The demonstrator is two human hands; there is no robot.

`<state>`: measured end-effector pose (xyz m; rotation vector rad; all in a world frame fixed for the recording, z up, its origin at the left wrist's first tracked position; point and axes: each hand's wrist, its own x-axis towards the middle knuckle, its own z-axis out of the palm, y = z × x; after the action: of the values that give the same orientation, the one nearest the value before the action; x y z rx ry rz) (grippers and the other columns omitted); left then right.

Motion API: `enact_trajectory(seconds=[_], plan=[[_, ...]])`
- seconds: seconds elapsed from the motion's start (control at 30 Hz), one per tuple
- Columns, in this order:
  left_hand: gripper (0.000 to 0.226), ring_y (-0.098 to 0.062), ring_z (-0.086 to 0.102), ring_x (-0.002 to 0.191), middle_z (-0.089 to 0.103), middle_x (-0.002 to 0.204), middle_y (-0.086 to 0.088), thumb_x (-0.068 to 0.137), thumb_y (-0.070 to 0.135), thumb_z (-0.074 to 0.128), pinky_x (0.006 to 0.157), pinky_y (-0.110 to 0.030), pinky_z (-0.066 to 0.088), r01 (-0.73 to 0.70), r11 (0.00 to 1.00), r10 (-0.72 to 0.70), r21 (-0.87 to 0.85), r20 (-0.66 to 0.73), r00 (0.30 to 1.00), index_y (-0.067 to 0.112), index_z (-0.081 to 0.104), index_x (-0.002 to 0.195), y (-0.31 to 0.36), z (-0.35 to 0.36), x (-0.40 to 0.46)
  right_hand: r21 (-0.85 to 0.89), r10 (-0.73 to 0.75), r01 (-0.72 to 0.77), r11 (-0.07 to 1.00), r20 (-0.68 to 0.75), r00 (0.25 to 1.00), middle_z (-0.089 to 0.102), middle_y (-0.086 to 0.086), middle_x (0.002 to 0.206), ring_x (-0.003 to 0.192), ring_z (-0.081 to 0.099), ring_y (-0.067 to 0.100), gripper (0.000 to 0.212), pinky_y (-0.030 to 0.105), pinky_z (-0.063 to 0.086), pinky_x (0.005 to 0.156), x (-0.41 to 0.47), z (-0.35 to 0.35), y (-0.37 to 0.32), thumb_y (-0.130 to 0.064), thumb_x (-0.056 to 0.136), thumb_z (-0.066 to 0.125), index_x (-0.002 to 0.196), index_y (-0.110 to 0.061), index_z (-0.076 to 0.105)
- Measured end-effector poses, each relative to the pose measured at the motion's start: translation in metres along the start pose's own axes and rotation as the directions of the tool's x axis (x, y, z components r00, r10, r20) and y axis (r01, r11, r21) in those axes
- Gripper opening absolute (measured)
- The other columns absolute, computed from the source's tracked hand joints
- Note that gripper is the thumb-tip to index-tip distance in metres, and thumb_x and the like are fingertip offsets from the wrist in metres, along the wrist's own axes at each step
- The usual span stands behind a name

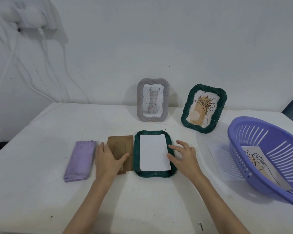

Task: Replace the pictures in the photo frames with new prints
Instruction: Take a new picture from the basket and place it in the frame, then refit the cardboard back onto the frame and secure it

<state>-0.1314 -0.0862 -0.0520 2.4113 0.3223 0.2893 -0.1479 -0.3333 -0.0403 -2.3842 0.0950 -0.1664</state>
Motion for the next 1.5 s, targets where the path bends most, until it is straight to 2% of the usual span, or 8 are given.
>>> enact_trajectory(seconds=[0.27,0.5,0.67,0.83,1.03,1.13,1.3,1.5], plan=[[0.063,-0.023,0.033,0.133,0.04,0.14,-0.011,0.07,0.039,0.076,0.109,-0.036,0.031,-0.009,0.994,0.003,-0.11,-0.063,0.998,0.0,0.051,0.113,-0.003,0.008,-0.008,-0.014,0.016,-0.016,1.0,0.039,0.999,0.039,-0.002,0.142,0.121,0.029,0.024,0.034,0.03,0.03,0.1,-0.004,0.003,-0.002,-0.031,0.085,0.063,0.118,-0.024,0.062],[0.056,-0.025,0.047,0.116,0.05,0.126,-0.013,0.072,0.029,0.074,0.097,-0.034,0.04,0.027,0.982,-0.047,-0.188,-0.104,0.993,-0.002,0.051,0.113,0.005,0.004,-0.01,-0.015,0.033,-0.033,0.999,0.048,0.998,0.041,0.0,0.141,0.12,0.031,0.024,0.036,0.03,0.031,0.1,-0.005,0.005,-0.002,-0.032,0.085,0.063,0.12,-0.024,0.061],[0.054,-0.017,0.041,0.123,0.041,0.138,-0.008,0.073,0.025,0.075,0.095,-0.015,0.029,-0.042,0.945,-0.037,-0.323,-0.236,0.971,0.001,0.052,0.115,0.024,-0.013,-0.008,0.186,-0.026,0.039,0.982,-0.068,0.997,0.056,-0.004,0.12,0.102,0.042,0.018,0.039,0.018,0.036,0.085,-0.003,-0.003,-0.014,-0.026,0.088,0.059,0.126,-0.029,0.052],[0.052,-0.012,0.045,0.119,0.034,0.142,-0.001,0.071,0.032,0.076,0.093,-0.019,0.037,-0.101,0.913,0.075,-0.396,-0.081,0.994,0.01,0.055,0.113,0.067,-0.008,-0.015,0.409,-0.208,0.159,0.899,0.079,0.975,0.066,-0.016,0.102,0.07,0.042,0.007,0.031,0.007,0.041,0.072,-0.001,-0.018,-0.045,-0.027,0.09,0.056,0.119,-0.038,0.058],[0.04,-0.006,0.042,0.118,0.04,0.134,0.004,0.079,0.034,0.068,0.095,-0.018,0.035,-0.113,0.886,0.163,-0.451,0.076,0.984,0.016,0.057,0.114,0.084,0.001,-0.019,0.306,-0.199,0.175,0.936,0.048,0.979,0.067,-0.018,0.097,0.076,0.043,0.006,0.028,0.009,0.038,0.073,0.006,-0.03,-0.032,-0.024,0.081,0.069,0.108,-0.03,0.067],[0.028,-0.014,0.051,0.116,0.048,0.133,-0.003,0.09,0.015,0.055,0.101,-0.025,0.04,-0.141,0.876,0.25,-0.462,0.183,0.951,0.011,0.059,0.118,0.076,0.003,-0.013,0.302,-0.136,0.106,0.947,0.079,0.988,0.067,-0.012,0.089,0.079,0.043,0.007,0.031,0.003,0.035,0.069,0.009,-0.035,-0.022,-0.017,0.078,0.072,0.106,-0.027,0.068],[0.047,-0.009,0.047,0.103,0.04,0.135,-0.001,0.083,-0.006,0.057,0.077,-0.006,0.043,-0.195,0.901,0.343,-0.388,0.36,0.868,0.008,0.052,0.128,0.061,-0.002,-0.006,0.23,-0.12,0.075,0.97,0.185,0.975,0.066,-0.009,0.088,0.081,0.046,0.002,0.038,0.003,0.035,0.068,0.01,-0.034,-0.014,-0.016,0.072,0.077,0.109,-0.022,0.068],[0.055,-0.016,0.049,0.095,0.042,0.135,-0.004,0.076,-0.007,0.065,0.077,-0.015,0.043,-0.155,0.927,0.295,-0.341,0.41,0.863,0.009,0.052,0.127,0.056,0.0,-0.003,0.137,-0.092,0.063,0.989,0.221,0.971,0.067,-0.001,0.1,0.078,0.045,-0.002,0.045,0.006,0.035,0.067,0.013,-0.029,-0.014,-0.015,0.072,0.078,0.114,-0.018,0.065]])
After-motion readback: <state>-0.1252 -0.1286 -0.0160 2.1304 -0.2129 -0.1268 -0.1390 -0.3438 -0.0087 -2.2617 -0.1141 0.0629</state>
